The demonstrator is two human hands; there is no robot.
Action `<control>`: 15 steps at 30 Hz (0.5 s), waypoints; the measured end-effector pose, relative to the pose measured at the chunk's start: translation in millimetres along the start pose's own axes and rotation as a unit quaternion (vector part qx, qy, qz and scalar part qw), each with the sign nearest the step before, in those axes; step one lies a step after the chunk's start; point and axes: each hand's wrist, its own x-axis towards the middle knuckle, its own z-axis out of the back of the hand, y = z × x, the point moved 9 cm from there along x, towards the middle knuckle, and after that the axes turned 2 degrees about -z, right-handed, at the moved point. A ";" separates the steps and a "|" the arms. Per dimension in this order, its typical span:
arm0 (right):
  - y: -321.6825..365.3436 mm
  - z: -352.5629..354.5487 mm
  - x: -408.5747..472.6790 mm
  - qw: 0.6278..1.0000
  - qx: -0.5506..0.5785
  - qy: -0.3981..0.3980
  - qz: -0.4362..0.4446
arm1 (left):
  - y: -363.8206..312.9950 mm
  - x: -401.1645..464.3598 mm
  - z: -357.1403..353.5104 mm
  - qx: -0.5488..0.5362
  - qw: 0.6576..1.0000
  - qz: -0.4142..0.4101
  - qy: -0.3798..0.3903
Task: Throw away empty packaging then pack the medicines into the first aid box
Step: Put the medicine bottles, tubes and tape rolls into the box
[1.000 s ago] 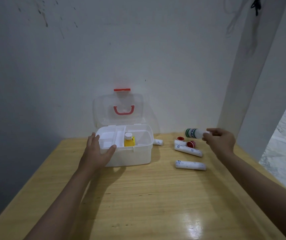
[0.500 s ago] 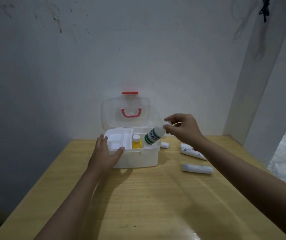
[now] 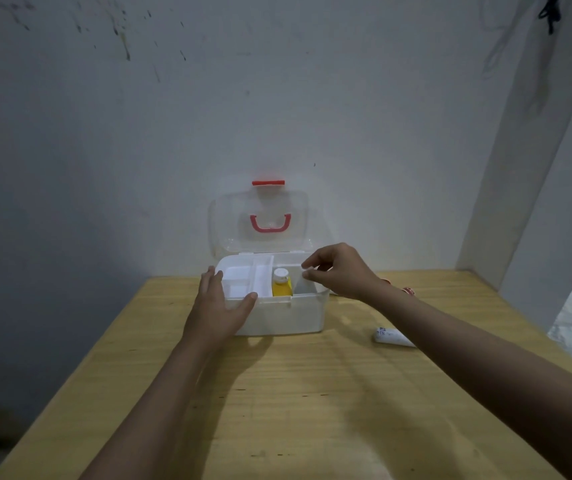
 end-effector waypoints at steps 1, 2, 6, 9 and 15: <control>1.3 -0.6 -0.5 1.000 -0.002 0.005 0.002 | 0.3 0.2 -0.1 0.000 1.000 0.001 0.000; 2.6 -1.0 -1.4 1.000 -0.004 0.012 0.005 | 0.4 0.4 0.0 0.000 1.000 0.001 -0.001; -0.7 14.6 -9.2 1.000 0.018 0.007 0.005 | 2.0 0.9 -0.5 -0.002 1.000 0.002 0.000; -20.3 40.9 -22.7 1.000 0.023 -0.019 -0.009 | 3.4 1.3 0.0 -0.002 1.000 0.006 -0.004; -100.1 82.6 -79.6 0.995 -0.050 -0.006 -0.083 | 3.4 2.8 -0.4 0.000 1.000 0.006 -0.009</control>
